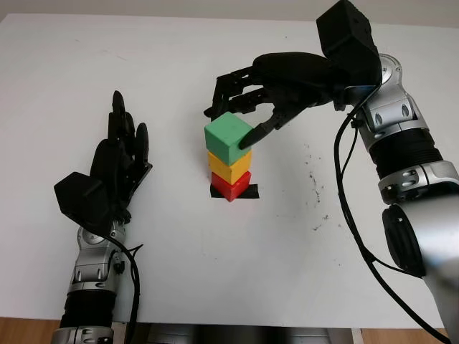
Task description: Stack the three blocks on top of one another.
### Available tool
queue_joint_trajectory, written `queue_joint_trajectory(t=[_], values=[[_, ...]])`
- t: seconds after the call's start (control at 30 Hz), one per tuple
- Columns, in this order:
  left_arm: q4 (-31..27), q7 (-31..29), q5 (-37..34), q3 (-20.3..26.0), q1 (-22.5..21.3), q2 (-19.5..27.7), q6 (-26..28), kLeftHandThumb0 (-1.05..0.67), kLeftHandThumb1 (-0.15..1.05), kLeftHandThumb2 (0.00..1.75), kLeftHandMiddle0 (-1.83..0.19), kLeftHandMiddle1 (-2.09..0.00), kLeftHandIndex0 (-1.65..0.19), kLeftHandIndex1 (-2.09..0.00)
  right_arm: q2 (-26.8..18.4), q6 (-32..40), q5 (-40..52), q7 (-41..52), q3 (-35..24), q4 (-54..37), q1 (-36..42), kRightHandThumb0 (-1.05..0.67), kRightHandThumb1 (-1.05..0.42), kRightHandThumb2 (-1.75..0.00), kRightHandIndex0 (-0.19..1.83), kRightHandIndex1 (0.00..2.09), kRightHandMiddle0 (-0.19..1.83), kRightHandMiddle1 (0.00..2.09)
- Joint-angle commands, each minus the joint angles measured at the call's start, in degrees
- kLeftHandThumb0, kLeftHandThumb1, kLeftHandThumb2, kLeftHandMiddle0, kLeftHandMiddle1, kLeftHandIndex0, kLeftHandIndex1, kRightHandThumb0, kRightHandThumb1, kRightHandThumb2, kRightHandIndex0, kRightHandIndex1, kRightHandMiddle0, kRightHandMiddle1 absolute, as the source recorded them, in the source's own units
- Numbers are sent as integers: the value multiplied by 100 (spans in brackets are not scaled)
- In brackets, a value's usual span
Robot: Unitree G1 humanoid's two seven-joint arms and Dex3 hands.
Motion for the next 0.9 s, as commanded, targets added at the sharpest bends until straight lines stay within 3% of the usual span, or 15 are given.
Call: queue_joint_trajectory(t=[0.0,0.17,0.37,0.5,0.67,0.87], values=[[-37,-17,-39,34,133,14,19,-64,105,65,19,0,19,0,-103,54,-52,44,77,-51,41,-48,-87,-4,29,3,22,141],[1,-16,-19,31,96,48,34,-65,105,64,19,0,19,0,-157,55,-69,136,130,-65,47,-52,-84,-4,26,2,9,133],[29,-31,-39,44,59,75,53,-65,105,64,19,0,19,0,-186,125,-60,257,167,-61,49,-58,-84,-5,13,0,10,116],[19,-15,-42,50,40,78,87,-65,105,64,19,-1,19,0,-190,88,12,415,143,-58,78,-65,-84,-5,0,0,3,89],[28,-21,-25,38,25,91,87,-65,105,64,19,-1,19,0,-203,-108,123,606,102,-86,161,-71,-85,-5,-4,3,-6,62],[43,-40,-54,43,0,74,91,-65,105,64,19,-1,19,0,-308,333,278,822,57,-625,294,-80,-84,-6,-18,0,-19,7]])
